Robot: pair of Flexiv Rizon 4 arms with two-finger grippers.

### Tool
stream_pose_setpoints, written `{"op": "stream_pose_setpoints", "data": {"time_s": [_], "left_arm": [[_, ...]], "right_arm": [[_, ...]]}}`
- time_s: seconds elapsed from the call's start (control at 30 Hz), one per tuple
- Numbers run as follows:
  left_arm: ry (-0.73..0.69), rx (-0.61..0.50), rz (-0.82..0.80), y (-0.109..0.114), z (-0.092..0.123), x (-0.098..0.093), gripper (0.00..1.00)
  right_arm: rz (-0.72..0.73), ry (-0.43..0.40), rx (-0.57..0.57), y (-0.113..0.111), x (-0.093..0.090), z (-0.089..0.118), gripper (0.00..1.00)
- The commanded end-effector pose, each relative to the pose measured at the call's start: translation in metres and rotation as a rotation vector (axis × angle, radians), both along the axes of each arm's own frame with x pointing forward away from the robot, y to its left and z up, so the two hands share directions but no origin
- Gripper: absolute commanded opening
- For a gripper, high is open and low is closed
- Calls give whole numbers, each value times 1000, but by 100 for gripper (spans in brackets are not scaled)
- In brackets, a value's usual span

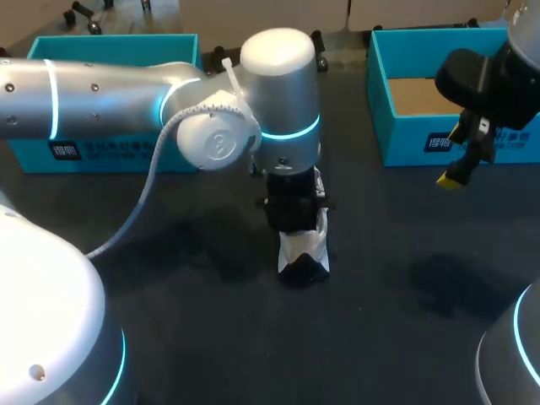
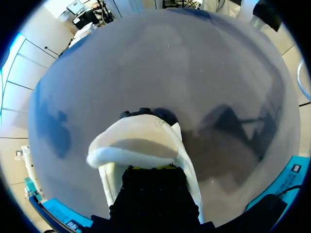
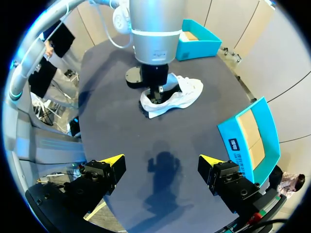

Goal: Take the shoe out of the shoebox, open the shoe tongue, remove and reinsert the insole, then place the shoe into the shoebox

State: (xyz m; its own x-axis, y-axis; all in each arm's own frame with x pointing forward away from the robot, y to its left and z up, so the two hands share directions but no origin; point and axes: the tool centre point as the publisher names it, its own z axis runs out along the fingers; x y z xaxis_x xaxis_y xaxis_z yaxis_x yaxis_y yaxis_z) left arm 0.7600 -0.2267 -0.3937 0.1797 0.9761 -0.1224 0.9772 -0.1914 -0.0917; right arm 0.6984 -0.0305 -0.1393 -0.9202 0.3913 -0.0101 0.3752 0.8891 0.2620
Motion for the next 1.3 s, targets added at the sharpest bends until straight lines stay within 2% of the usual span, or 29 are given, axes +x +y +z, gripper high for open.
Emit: {"op": "stream_pose_setpoints", "data": {"time_s": [0.03,0.2,0.33,0.53,0.7,0.97,1.07,1.3], "left_arm": [[-8,9,-1,-4,-8,0,0],[-35,-25,11,-4,13,4,0],[-70,-53,38,-5,22,6,0],[-95,-91,62,-15,9,2,0],[-88,-65,63,-19,0,-5,0],[-90,-16,69,-17,-13,-5,0],[-99,-1,63,-16,-14,-4,0],[-145,3,68,-20,10,4,0]], "right_arm": [[-1,3,-3,1,2,-1,100],[-1,3,-3,1,2,-1,100],[-1,3,-3,1,2,-1,100],[-1,3,-3,1,2,-1,100],[-1,3,-3,1,2,-1,100],[-1,3,-3,1,2,-1,100],[-1,3,-3,1,2,-1,100],[-1,3,-3,1,2,-1,100]]}}
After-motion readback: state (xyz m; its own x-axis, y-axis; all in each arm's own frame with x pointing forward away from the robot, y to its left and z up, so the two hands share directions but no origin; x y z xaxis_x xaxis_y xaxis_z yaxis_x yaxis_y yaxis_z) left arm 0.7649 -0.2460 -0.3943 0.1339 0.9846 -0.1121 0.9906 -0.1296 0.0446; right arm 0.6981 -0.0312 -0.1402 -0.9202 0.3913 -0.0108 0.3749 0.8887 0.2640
